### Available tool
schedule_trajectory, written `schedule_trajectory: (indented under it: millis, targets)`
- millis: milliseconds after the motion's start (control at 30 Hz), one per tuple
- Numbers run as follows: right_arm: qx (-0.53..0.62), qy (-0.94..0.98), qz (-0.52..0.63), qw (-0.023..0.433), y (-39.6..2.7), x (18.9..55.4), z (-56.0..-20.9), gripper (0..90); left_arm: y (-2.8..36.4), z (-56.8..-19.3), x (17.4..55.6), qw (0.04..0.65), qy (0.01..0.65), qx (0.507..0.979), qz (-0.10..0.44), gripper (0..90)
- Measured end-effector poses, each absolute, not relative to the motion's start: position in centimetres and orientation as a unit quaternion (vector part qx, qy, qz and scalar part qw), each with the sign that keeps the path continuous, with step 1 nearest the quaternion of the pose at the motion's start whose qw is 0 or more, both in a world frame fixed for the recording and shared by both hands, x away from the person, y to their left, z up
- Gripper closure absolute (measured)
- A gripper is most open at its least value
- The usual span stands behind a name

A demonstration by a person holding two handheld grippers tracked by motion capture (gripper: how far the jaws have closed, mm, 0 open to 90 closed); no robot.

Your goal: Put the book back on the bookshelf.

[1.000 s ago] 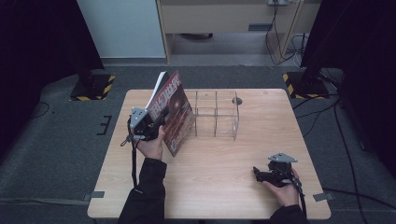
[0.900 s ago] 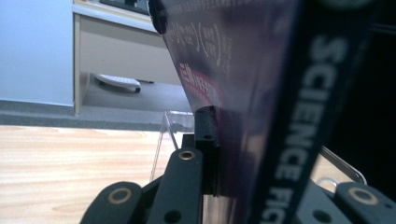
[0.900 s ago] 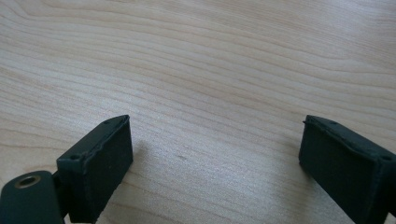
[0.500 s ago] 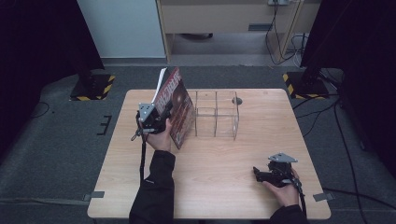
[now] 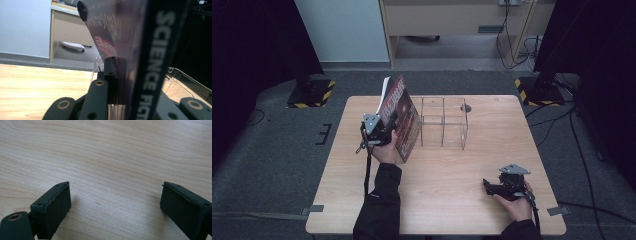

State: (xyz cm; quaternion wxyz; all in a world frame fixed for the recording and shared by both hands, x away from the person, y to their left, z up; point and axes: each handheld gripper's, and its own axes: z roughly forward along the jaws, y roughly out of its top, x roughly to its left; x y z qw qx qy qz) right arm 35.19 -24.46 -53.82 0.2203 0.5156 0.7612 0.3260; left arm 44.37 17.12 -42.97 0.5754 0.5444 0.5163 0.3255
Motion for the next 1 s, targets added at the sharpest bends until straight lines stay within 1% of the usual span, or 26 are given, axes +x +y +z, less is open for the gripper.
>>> schedule_trajectory:
  millis: [233, 367, 500, 567, 667, 767, 867, 1000]
  targets:
    - [0.517, 0.761, 0.326, 0.219, -24.5, 35.2, -53.8, 9.9, 17.4, -42.6, 44.2, 0.584, 0.516, 0.528, 0.337, 83.2]
    - [0.516, 0.761, 0.326, 0.219, -24.5, 35.2, -53.8, 9.9, 17.3, -42.7, 44.1, 0.578, 0.512, 0.535, 0.341, 83.2]
    - [0.515, 0.761, 0.326, 0.220, -24.5, 35.2, -53.8, 9.9, 17.6, -43.3, 43.7, 0.586, 0.512, 0.530, 0.337, 82.9]
    - [0.515, 0.761, 0.326, 0.220, -24.5, 35.2, -53.8, 9.9, 17.6, -43.4, 43.5, 0.582, 0.511, 0.535, 0.339, 81.5]
    - [0.515, 0.761, 0.326, 0.220, -24.5, 35.2, -53.8, 10.0, 17.9, -43.5, 42.8, 0.579, 0.504, 0.547, 0.333, 75.8]
    - [0.516, 0.761, 0.326, 0.219, -24.5, 35.2, -53.8, 10.0, 18.0, -43.6, 42.5, 0.575, 0.498, 0.557, 0.335, 73.1]
    - [0.516, 0.761, 0.326, 0.218, -24.4, 35.2, -53.8, 10.0, 18.4, -43.8, 41.8, 0.575, 0.498, 0.563, 0.323, 72.5]
    - [0.518, 0.760, 0.325, 0.219, -24.4, 35.1, -53.8, 10.0, 19.1, -43.7, 41.1, 0.574, 0.499, 0.564, 0.322, 72.8]
